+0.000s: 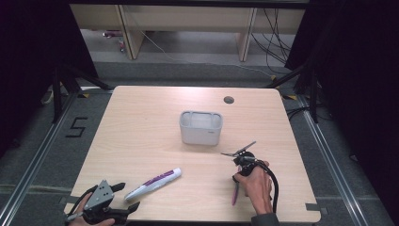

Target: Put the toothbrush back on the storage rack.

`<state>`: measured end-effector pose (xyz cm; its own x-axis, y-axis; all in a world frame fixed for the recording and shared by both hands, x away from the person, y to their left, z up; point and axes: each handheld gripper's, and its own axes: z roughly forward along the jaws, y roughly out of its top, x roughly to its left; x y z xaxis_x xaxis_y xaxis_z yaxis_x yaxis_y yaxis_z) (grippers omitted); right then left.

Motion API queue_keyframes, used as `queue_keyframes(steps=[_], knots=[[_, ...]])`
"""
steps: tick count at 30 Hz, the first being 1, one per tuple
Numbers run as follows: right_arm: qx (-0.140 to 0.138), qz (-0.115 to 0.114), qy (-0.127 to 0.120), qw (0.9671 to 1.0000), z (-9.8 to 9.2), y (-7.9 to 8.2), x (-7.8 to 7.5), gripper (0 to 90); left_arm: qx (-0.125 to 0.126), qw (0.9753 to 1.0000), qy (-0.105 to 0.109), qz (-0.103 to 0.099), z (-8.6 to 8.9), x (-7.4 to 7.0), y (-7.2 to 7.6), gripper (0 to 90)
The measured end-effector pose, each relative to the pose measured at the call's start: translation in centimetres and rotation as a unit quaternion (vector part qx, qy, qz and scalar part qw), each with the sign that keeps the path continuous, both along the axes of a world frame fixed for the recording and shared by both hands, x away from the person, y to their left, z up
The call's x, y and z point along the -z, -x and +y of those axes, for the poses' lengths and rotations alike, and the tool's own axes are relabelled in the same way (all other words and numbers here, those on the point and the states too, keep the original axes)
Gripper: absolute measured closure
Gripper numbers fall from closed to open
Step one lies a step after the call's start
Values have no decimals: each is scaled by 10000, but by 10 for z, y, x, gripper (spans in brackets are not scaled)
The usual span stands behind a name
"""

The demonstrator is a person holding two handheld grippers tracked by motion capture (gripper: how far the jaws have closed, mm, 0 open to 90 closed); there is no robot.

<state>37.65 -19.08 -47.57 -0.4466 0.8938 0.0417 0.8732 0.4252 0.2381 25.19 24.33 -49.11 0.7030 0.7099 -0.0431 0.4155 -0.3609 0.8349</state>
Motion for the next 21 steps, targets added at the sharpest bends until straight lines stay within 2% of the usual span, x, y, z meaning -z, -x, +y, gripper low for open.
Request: queue_keyframes(steps=[1, 2, 6, 13, 15, 21], knots=[[25, 56, -24, 10000, 1, 1, 0, 609, 3, 10000, 19, 5, 0, 0, 0, 154], [-81, 44, -20, 10000, 0, 1, 0, 611, -9, 10000, 37, -2, 0, 0, 0, 154], [-73, 82, 13, 9999, 0, 1, 0, 628, 18, 10000, 26, 22, 0, 0, 0, 154], [-320, 175, 39, 9993, -5, -1, -1, 710, 3, 10000, 44, 1, -1, 0, 0, 154], [-375, 200, 185, 9989, -6, -2, -1, 734, 22, 10000, 39, 10, 0, 0, 0, 154], [-408, 319, 262, 9983, -7, -4, -1, 746, 44, 10000, 7, 15, 0, -1, 0, 154]])
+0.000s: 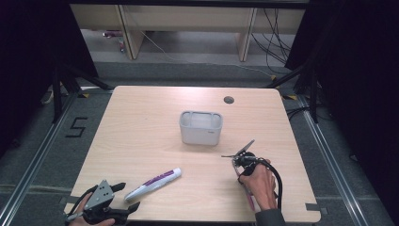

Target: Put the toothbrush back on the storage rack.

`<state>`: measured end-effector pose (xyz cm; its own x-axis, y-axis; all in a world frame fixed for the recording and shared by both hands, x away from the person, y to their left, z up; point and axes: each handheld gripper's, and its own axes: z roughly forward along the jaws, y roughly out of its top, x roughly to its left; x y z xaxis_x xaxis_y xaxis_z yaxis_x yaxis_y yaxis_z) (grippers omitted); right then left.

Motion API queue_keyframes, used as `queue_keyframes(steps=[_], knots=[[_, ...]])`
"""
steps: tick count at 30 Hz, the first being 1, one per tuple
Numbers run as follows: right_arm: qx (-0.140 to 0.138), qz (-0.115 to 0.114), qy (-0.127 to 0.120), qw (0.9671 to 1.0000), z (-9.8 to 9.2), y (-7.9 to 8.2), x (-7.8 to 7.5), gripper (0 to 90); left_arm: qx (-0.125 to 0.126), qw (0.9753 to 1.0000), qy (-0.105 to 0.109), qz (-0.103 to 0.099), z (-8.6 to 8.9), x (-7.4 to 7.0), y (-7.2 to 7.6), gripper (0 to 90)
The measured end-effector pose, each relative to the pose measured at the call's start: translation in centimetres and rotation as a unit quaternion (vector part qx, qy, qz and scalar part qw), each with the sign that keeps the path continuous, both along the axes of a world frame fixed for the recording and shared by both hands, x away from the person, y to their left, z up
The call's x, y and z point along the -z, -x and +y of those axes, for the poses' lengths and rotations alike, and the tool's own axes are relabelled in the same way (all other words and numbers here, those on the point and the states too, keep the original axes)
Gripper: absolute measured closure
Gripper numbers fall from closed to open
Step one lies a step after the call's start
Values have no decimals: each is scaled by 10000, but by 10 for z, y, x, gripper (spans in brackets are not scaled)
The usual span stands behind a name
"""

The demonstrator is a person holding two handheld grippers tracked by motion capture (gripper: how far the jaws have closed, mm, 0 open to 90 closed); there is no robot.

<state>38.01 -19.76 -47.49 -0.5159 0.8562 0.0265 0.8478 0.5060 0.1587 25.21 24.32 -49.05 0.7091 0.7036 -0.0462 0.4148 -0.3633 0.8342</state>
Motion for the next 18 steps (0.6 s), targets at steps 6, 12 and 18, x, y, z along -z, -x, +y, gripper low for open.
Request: queue_keyframes(steps=[6, 12, 18], knots=[[-160, 170, 126, 9996, -3, -4, -1, 775, -17, 10000, 18, -27, 0, 0, 0, 154], [-359, 248, 233, 9988, -2, -8, 0, 806, -13, 10000, 25, -30, -1, 0, 0, 154], [-302, 339, 281, 9986, -1, -10, 0, 811, -6, 10000, -7, -34, 0, 0, 0, 154]])
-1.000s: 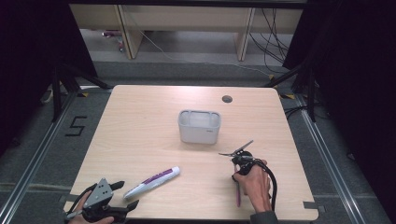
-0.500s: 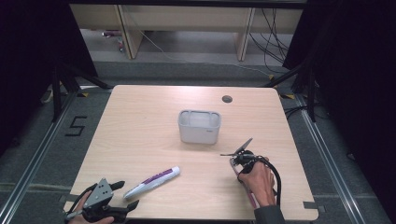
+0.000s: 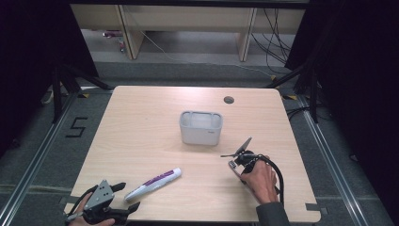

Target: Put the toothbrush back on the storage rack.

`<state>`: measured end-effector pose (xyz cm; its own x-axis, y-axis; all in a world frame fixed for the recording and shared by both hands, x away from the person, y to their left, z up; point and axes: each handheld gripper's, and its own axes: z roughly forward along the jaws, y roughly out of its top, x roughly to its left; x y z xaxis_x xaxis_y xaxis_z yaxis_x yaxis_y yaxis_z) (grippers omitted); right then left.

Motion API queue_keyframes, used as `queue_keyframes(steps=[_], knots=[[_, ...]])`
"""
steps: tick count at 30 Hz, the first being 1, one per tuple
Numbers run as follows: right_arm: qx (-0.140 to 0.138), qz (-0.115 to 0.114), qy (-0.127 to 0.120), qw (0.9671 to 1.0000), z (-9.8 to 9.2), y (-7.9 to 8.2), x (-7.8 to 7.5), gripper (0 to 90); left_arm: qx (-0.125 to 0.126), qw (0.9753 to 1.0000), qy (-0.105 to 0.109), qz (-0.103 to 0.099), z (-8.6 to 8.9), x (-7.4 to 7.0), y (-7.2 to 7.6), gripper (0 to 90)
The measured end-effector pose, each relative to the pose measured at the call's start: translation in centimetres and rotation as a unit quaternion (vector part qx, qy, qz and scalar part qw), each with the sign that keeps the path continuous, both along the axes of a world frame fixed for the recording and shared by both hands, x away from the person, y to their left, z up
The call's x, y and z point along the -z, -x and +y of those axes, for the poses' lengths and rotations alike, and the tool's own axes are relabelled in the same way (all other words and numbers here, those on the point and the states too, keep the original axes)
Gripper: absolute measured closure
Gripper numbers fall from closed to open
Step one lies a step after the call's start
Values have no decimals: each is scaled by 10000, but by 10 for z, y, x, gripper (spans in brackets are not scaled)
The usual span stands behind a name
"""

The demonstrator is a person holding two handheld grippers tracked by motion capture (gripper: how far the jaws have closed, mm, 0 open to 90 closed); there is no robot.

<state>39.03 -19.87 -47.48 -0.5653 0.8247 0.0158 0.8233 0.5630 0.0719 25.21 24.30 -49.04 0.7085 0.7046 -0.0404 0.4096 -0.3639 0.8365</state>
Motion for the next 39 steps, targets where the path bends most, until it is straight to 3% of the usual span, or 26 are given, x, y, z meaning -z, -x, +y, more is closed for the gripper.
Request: queue_keyframes(steps=[7, 8, 14, 15, 16, 18, 19, 21, 22, 23, 24, 25, 27, 28, 31, 32, 36, 38, 39], knots=[[19, 75, -5, 10000, 1, 1, -1, 812, 16, 10000, -7, 23, 0, 0, 0, 154], [-102, 17, -111, 9999, -2, 1, -3, 813, 15, 10000, 1, 27, 0, 0, 0, 154], [-162, -90, -259, 9995, -6, 1, -12, 813, 19, 10000, -82, -13, 0, 0, -1, 154], [6, -38, -317, 9995, -6, 2, -12, 813, 17, 10000, -75, -10, 0, 0, -1, 154], [6, -38, -317, 9995, -6, 2, -12, 813, 17, 10000, -75, -10, 0, 0, -1, 154], [-6, -92, -351, 9993, -7, 2, -18, 813, -10, 10000, 55, 8, -1, 0, 0, 154], [-210, -175, -471, 9985, -10, 1, -20, 813, 14, 10000, -43, -7, 0, 0, -1, 154], [-316, -293, -586, 9974, -13, 0, -24, 813, 25, 10000, -80, -6, 0, 0, -1, 154], [-316, -293, -586, 9974, -13, 0, -24, 813, 20, 10000, -73, -6, 0, 0, -1, 154], [-122, -331, -608, 9975, -14, 1, -30, 813, 0, 10000, 25, 7, -1, 0, 0, 154], [-174, -415, -726, 9963, -16, 2, -33, 814, 17, 10000, -75, -9, 0, 0, -1, 154], [-160, -445, -819, 9955, -18, 2, -36, 813, -1, 10000, 32, 6, -1, 0, 0, 154], [-178, -556, -905, 9942, -19, 1, -36, 813, -7, 10000, 39, 5, -1, 0, 0, 154], [-272, -709, -1097, 9911, -24, 0, -43, 813, 18, 10000, 22, 26, 0, 0, -1, 154], [-164, -852, -1259, 9882, -26, 1, -47, 813, 16, 10000, 25, 24, 0, 0, 0, 154], [-97, -1028, -1468, 9837, -29, 1, -51, 814, -3, 10000, 42, 11, -1, 0, 0, 154], [80, -1405, -1785, 9738, -34, 3, -58, 814, 11, 10000, 26, 16, 0, 0, -1, 154], [34, -1579, -1917, 9687, -36, 3, -60, 814, 14, 10000, 19, 21, 0, 0, -1, 154], [82, -1719, -1981, 9650, -37, 3, -61, 814, -6, 10000, 39, -5, 0, 0, -1, 154]])
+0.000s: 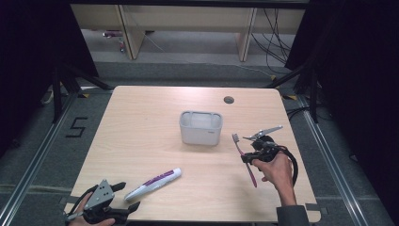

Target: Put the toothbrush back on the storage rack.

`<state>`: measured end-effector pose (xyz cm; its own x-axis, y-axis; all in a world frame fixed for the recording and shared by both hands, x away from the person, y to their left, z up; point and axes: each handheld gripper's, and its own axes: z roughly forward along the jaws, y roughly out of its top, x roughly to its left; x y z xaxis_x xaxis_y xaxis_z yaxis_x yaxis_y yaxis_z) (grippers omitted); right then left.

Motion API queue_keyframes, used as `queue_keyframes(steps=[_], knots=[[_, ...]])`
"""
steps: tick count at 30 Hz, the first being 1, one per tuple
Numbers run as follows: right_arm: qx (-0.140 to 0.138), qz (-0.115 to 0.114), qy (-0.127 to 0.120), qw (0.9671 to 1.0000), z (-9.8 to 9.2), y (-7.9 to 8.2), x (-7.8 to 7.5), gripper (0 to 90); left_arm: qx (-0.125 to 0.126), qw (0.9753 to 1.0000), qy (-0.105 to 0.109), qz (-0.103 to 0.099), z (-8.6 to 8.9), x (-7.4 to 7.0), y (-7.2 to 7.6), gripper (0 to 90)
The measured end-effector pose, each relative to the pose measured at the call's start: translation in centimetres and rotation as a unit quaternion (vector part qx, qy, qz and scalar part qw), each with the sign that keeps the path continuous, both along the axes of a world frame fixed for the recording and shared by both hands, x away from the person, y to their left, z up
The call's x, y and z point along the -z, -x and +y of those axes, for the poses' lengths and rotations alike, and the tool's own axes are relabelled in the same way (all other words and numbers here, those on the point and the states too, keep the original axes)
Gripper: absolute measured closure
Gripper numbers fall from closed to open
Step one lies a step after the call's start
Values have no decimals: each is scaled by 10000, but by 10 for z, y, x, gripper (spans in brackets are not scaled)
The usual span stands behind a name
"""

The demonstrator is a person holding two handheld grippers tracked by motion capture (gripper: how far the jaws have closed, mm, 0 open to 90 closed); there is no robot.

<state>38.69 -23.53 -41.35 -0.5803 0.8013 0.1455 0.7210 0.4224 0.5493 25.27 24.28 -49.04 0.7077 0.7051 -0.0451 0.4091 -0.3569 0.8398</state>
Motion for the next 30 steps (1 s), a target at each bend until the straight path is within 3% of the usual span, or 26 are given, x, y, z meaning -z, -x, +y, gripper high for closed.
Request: queue_keyframes(steps=[1, 3, 6, 8, 10, 11, 14, 19, 21, 23, 24, 29, 30], knots=[[0, 0, 0, 10000, 0, 0, 0, 814, 0, 10000, 0, 0, 0, 0, 0, 154], [181, -157, -236, 9994, -1, 0, -3, 814, 1, 10000, -9, -4, 0, 0, 0, 154], [164, -190, -272, 9993, -2, 0, -9, 814, 23, 10000, -20, 20, 0, 0, 0, 154], [255, -273, -496, 9981, -1, 0, -14, 814, 2, 10000, -3, -1, 0, 0, 0, 153], [283, -331, -533, 9976, -1, 0, -16, 814, -4, 10000, -6, -2, 0, 0, 0, 154], [373, -408, -744, 9957, 2, -1, -20, 814, -1, 10000, 3, 1, 0, 0, 0, 154], [237, -535, -733, 9956, 1, -5, -24, 814, -9, 10000, -11, 4, 0, 0, 0, 154], [191, -915, -1021, 9904, 5, -14, -31, 814, 13, 10000, -4, -1, 0, 0, 0, 154], [242, -966, -1110, 9888, 8, -17, -34, 814, 8, 10000, 6, 1, 0, 0, 0, 153], [207, -1225, -1159, 9855, 10, -23, -40, 814, 14, 10000, 2, 3, 0, 0, 1, 154], [265, -1170, -1323, 9839, 11, -24, -42, 813, -6, 10000, 18, -19, 0, 0, 1, 154], [211, -1346, -1305, 9820, 13, -32, -48, 814, 34, 10000, 20, 1, 0, -1, 1, 154], [200, -1416, -1415, 9795, 14, -35, -48, 814, 30, 10000, 46, -6, 0, -1, 1, 154]])
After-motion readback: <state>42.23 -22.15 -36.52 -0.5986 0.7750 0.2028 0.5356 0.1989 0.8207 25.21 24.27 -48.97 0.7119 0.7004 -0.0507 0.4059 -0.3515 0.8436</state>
